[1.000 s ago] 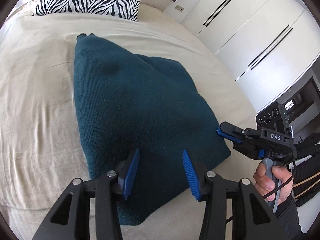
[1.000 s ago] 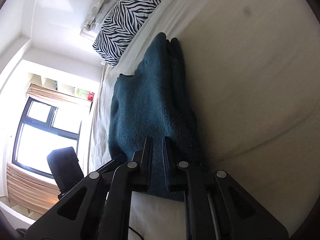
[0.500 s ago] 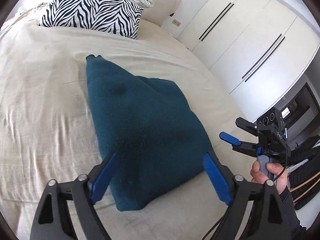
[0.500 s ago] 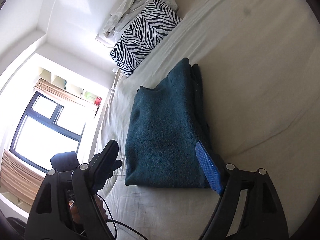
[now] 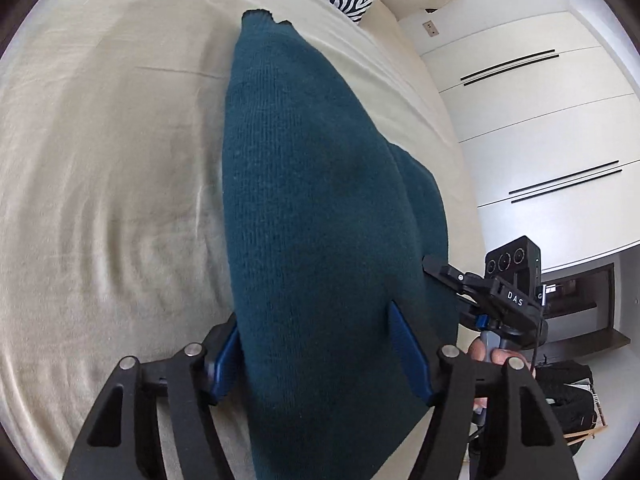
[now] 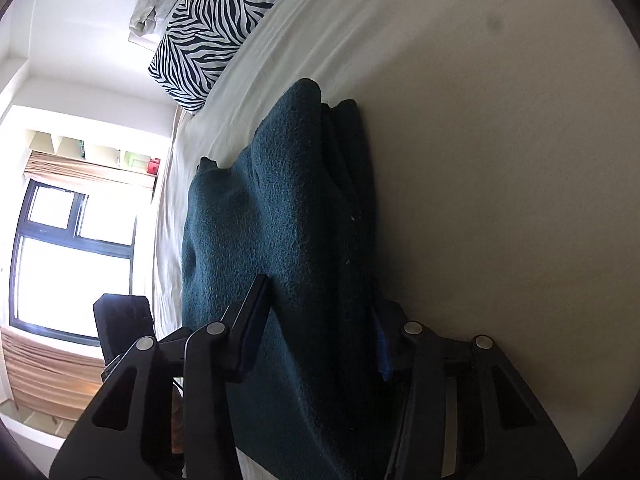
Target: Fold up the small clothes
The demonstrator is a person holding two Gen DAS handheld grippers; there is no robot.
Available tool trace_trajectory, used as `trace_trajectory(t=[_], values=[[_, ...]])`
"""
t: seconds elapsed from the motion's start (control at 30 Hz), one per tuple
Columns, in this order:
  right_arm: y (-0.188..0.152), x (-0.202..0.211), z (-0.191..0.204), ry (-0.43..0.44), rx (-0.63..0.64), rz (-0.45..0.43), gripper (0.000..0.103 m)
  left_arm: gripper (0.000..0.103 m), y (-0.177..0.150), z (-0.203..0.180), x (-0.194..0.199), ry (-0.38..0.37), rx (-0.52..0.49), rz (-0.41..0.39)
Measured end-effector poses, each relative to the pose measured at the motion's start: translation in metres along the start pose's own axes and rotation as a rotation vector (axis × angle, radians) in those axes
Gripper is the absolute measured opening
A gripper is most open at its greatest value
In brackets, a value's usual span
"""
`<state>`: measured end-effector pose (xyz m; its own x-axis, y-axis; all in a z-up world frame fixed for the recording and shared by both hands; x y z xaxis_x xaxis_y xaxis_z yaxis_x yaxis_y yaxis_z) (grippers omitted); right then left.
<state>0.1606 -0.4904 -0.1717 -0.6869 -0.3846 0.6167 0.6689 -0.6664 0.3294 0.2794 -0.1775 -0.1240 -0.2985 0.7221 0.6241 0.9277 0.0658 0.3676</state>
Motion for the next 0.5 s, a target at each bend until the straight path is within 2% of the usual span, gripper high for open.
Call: trace_trajectory(t=[0.1,0.2,0.3,0.4,0.5], values=[[0.0,-0.004,0.011,-0.061,0.074,-0.006,0.026,0.05,0.0,-0.001,0.001,0.029,-0.027,-0.004],[-0.008,0.003,0.038,-0.157,0.188,-0.046,0.022,0.044,-0.001,-0.009,0.013,0.045,-0.079,-0.02],[-0.025,0.015,0.079,-0.233,0.327,-0.075,0.021,0.043,-0.008,-0.021,0.037,0.083,-0.155,-0.047],[-0.056,0.025,0.124,-0.295,0.486,-0.098,0.021,0.043,-0.016,-0.031,0.067,0.108,-0.207,-0.088],[-0.09,0.037,0.16,-0.278,0.558,-0.125,0.021,0.043,-0.029,-0.028,0.108,0.134,-0.253,-0.125]])
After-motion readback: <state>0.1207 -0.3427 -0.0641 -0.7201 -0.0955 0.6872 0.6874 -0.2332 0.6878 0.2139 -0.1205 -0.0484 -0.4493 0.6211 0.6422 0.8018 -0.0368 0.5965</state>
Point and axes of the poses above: each gripper's, at about its wrist camera, not at the fingertips, and x roughly against the way its jaws point, z to its left, y to its top, the point moved 2 cm from there along -x, roughly the way its jaws point, and after that the axes turned 14 degrees about -z, right-handed, at the moved point
